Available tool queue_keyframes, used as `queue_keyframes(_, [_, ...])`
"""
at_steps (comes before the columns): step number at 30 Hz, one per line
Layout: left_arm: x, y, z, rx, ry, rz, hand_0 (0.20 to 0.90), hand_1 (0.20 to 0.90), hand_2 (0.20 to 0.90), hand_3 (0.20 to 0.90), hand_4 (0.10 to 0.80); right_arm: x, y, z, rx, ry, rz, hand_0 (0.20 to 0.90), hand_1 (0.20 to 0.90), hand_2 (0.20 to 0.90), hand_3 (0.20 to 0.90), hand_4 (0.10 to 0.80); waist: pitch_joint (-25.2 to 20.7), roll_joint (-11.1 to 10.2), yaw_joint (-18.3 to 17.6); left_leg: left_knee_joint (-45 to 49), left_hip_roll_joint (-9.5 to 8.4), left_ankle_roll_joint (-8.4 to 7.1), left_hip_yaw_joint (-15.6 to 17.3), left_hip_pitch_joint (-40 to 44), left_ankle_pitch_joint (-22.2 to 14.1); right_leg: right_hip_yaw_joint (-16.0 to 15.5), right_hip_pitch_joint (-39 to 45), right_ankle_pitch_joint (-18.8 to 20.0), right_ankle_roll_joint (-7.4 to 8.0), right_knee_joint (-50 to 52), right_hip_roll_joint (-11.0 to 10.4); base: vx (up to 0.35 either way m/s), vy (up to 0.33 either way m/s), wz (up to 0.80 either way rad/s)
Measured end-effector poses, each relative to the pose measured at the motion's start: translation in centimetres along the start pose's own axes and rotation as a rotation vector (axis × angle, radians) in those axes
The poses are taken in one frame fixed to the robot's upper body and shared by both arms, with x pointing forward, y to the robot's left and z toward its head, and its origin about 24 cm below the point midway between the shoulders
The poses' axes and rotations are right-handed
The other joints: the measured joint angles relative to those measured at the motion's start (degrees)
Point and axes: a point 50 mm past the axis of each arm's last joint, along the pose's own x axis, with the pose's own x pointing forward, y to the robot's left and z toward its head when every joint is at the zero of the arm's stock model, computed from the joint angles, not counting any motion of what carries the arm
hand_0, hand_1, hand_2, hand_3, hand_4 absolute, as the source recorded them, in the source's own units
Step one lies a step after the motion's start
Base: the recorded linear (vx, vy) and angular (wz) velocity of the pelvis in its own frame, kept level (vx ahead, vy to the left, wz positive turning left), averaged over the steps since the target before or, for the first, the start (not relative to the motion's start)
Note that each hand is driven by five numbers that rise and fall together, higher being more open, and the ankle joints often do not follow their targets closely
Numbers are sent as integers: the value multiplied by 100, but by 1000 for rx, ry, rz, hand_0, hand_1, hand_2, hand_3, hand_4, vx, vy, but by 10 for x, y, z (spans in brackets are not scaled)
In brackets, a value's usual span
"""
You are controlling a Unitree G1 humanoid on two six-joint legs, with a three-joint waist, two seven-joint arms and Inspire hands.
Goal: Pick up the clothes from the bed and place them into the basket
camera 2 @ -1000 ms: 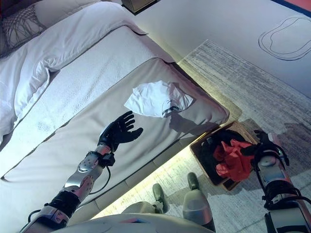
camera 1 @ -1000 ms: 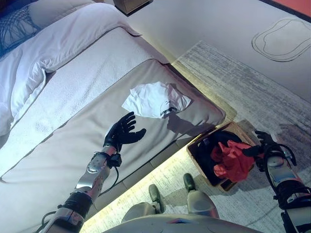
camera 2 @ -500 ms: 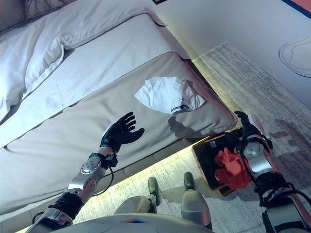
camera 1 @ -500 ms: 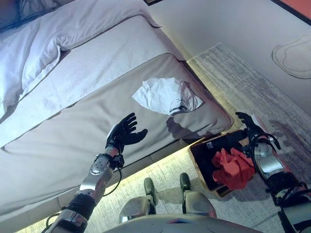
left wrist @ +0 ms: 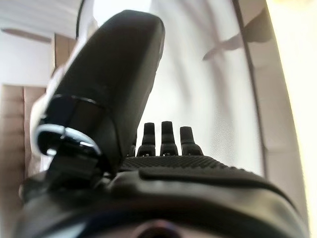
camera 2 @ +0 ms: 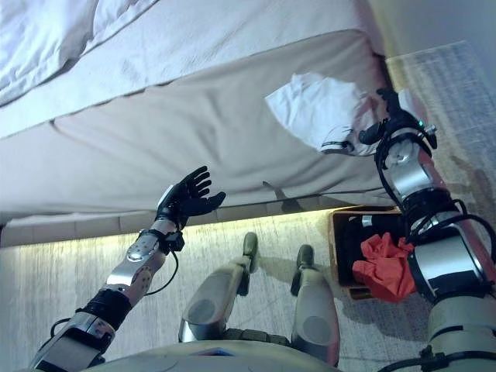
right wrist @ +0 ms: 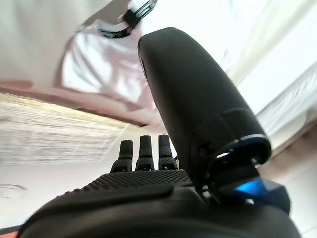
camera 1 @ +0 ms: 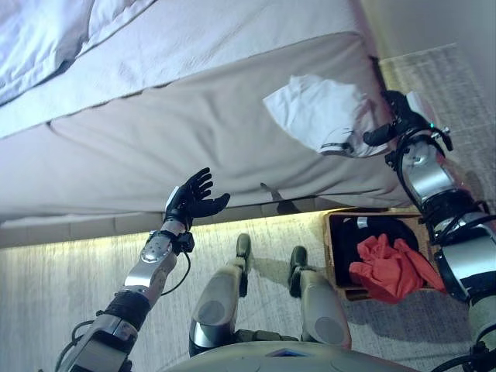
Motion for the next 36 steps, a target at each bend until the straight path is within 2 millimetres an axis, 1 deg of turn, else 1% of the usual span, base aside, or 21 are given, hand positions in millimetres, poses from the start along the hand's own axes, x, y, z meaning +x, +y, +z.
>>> queue_keyframes(3, [-3, 5, 0, -7, -7, 11, 900, 900, 900, 900, 800, 1, 0, 1, -2, 2, 1, 900, 900, 900, 900, 800, 156, 15, 150, 448, -60, 45, -55, -335, -118, -39, -268, -89, -27, 406, -86, 20, 11, 18])
queue_keyframes(5, [-6, 5, -1, -24, -20, 9, 900, 900, 900, 900, 800, 3, -1, 3, -24, 6, 0, 900, 900, 900, 900, 800, 183, 43, 202, 715, -116, 39, -108, -644, -178, -55, -534, -171, -31, 657, -128, 12, -2, 17])
queue_keyframes(6, [-7, 5, 0, -31, -28, 5, 900, 900, 900, 900, 800, 4, -4, 5, -36, 8, -6, 900, 900, 900, 900, 800, 190, 50, 212, 851, -142, 30, -132, -834, -196, -58, -715, -214, -70, 791, -161, 23, -2, 20])
queue_keyframes(8, [-10, 1, 3, -57, -57, -10, 900, 900, 900, 900, 800, 6, -9, 6, -50, 21, -18, 900, 900, 900, 900, 800, 205, 69, 270, 1045, -162, 29, -146, -1148, -211, -65, -1017, -234, -85, 988, -189, 15, 7, 12])
queue_keyframes(10, [-12, -4, 8, -74, -87, -35, 900, 900, 900, 900, 800, 8, -16, 5, -53, 45, -40, 900, 900, 900, 900, 800, 222, 96, 305, 1205, -216, 38, -172, -1431, -219, -73, -1295, -260, -119, 1173, -225, -16, -31, 10])
queue_keyframes(12, [-15, -6, 13, -99, -121, -47, 900, 900, 900, 900, 800, 10, -24, 7, -62, 63, -61, 900, 900, 900, 900, 800, 224, 102, 324, 1362, -242, 35, -181, -1715, -223, -67, -1591, -280, -129, 1386, -256, 37, -61, 9])
queue_keyframes(13, [-16, -7, 18, -115, -141, -56, 900, 900, 900, 900, 800, 12, -30, 9, -74, 73, -80, 900, 900, 900, 900, 800, 227, 109, 330, 1476, -250, 45, -189, -1895, -305, -71, -1768, -356, -153, 1522, -285, 51, -52, 13])
queue_keyframes(15, [-17, -11, 24, -133, -168, -74, 900, 900, 900, 900, 800, 13, -40, 6, -85, 103, -111, 900, 900, 900, 900, 800, 250, 150, 388, 1709, -261, 33, -202, -2167, -362, -76, -2024, -415, -177, 1749, -309, 0, -45, 9])
queue_keyframes(16, [-19, -13, 29, -147, -188, -83, 900, 900, 900, 900, 800, 14, -45, 2, -92, 123, -121, 900, 900, 900, 900, 800, 252, 163, 443, 1861, -252, 23, -222, -2327, -376, -85, -2166, -446, -220, 1866, -309, 6, -44, 4])
queue_keyframes(17, [-19, -13, 31, -151, -197, -87, 900, 900, 900, 900, 800, 14, -46, 2, -93, 129, -125, 900, 900, 900, 900, 800, 252, 164, 451, 1914, -256, 3, -239, -2396, -407, -93, -2223, -465, -216, 1931, -310, -6, -52, 9])
queue_keyframes(19, [-21, -14, 40, -155, -236, -100, 900, 900, 900, 900, 800, 14, -52, -1, -109, 148, -141, 900, 900, 900, 900, 800, 251, 165, 495, 2131, -254, -4, -309, -2708, -412, -136, -2505, -507, -273, 2122, -321, -21, -54, 15])
queue_keyframes(22, [-24, -14, 47, -176, -260, -98, 900, 900, 900, 900, 800, 17, -66, 7, -178, 148, -181, 900, 900, 900, 900, 800, 247, 171, 542, 2331, -240, -13, -346, -3135, -419, -166, -2912, -508, -275, 2319, -325, -17, -53, 6])
queue_keyframes(26, [-27, -12, 46, -196, -254, -85, 900, 900, 900, 900, 800, 19, -82, 13, -200, 164, -223, 900, 900, 900, 900, 800, 246, 173, 607, 2554, -238, -35, -453, -3501, -434, -213, -3217, -526, -304, 2501, -323, -18, -47, 7])
queue_keyframes(27, [-28, -11, 45, -197, -250, -79, 900, 900, 900, 900, 800, 19, -87, 13, -199, 169, -235, 691, 691, 691, 656, 556, 245, 174, 630, 2615, -237, -56, -464, -3580, -449, -219, -3283, -528, -308, 2529, -333, -23, -44, 4])
queue_keyframes(28, [-29, -10, 44, -198, -244, -73, 900, 900, 900, 900, 800, 19, -90, 14, -196, 170, -244, 580, 580, 580, 527, 427, 245, 174, 658, 2654, -233, -57, -480, -3639, -451, -226, -3330, -528, -307, 2541, -325, -22, -34, 1])
queue_keyframes(29, [-30, -7, 43, -202, -237, -68, 900, 900, 900, 900, 800, 19, -94, 16, -189, 172, -253, 300, 300, 300, 200, 100, 245, 174, 663, 2668, -234, -56, -487, -3699, -451, -233, -3381, -528, -307, 2561, -323, 0, 0, 0])
queue_keyframes(31, [-31, -5, 42, -198, -230, -60, 900, 900, 900, 900, 800, 19, -101, 17, -179, 177, -269, 300, 300, 300, 200, 100, 245, 174, 685, 2707, -234, -56, -492, -3770, -451, -240, -3434, -528, -307, 2572, -329, -4, 1, 2])
queue_keyframes(33, [-33, -4, 40, -197, -225, -62, 900, 900, 900, 900, 800, 17, -111, 11, -177, 185, -297, 300, 300, 300, 200, 100, 245, 174, 745, 2720, -242, -57, -490, -3773, -451, -232, -3432, -527, -307, 2573, -327, 6, 18, 0])
queue_keyframes(36, [-33, -3, 39, -196, -222, -57, 900, 900, 900, 900, 800, 16, -115, 11, -164, 175, -313, 300, 300, 300, 200, 100, 245, 174, 742, 2718, -235, -55, -492, -3738, -451, -235, -3373, -526, -307, 2526, -319, 16, 38, -2])
